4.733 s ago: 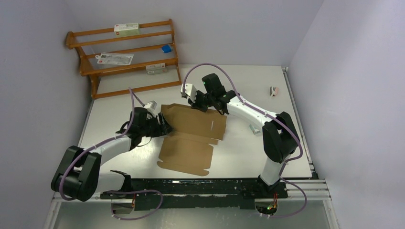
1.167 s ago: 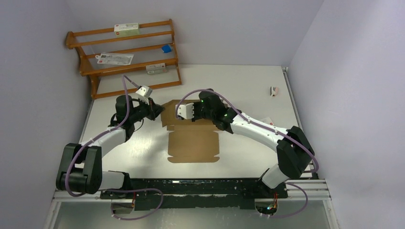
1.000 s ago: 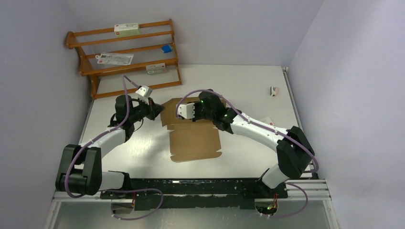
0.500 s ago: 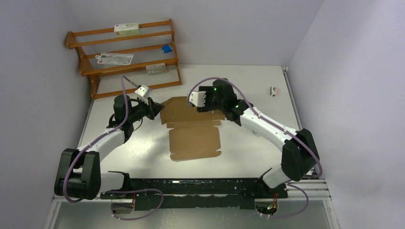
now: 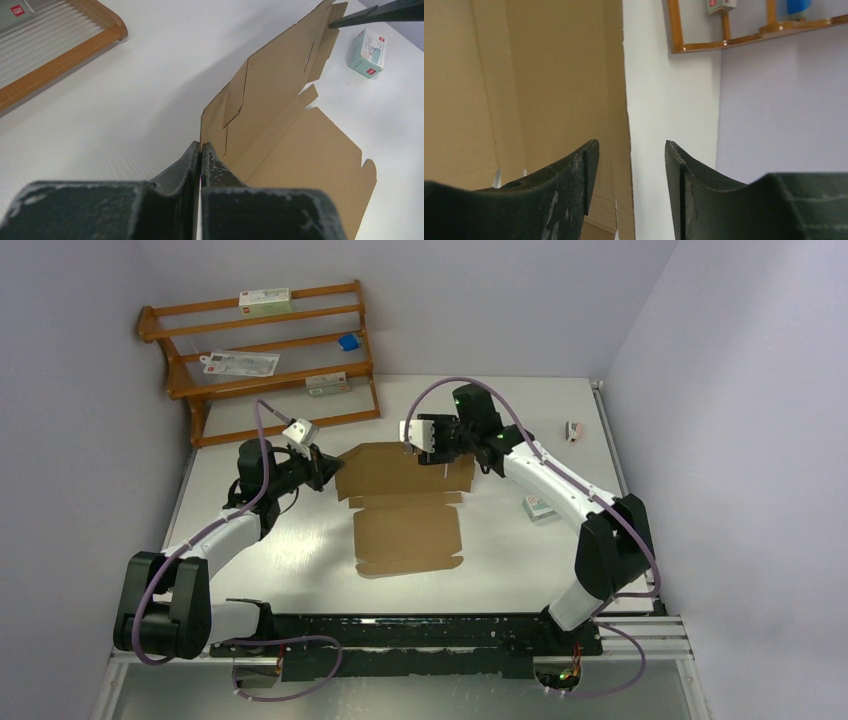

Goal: Fold the paper box

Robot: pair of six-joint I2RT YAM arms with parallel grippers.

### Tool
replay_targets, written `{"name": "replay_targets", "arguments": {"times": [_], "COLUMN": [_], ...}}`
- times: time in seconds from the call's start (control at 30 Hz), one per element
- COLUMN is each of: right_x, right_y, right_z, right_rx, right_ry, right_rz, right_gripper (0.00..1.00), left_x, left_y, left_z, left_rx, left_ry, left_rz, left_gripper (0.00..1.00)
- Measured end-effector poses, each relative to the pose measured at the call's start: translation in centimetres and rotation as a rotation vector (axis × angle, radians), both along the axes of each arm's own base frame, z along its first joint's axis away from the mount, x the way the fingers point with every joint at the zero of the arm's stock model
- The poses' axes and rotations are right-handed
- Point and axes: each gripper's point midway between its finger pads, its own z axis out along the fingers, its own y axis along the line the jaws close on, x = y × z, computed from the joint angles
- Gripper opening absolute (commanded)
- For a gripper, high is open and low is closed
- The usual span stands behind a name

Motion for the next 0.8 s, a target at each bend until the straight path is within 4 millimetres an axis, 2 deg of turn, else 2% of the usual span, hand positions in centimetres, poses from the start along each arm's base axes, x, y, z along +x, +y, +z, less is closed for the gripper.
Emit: {"name": "replay_targets", "arguments": {"times": [0.27,0.5,0.8], "right_x": [-0.1,-0.3,-0.4], "right_y": [0.4,0.2,0.3], "right_z": [-1.5,-2.1,-2.3], "right_rx": [-0.038,-0.061,-0.069], "right_ry": [0.059,0.082,0.069], "right_rz": [0.033,0.039,0.03], "right_gripper": [0.39,0.32,0.03], "left_x": [-0.1,-0.2,-0.4], "left_y": [-0.1,-0.2,-0.3], "left_z": [0.1,0.1,-0.1], "left_rx": [-0.002,-0.005,-0.008], "left_ry": [-0.002,-0.007,-0.011], "left_rz": [-0.008,-0.018,-0.022], "left_gripper": [0.05,0.05,0.05]}}
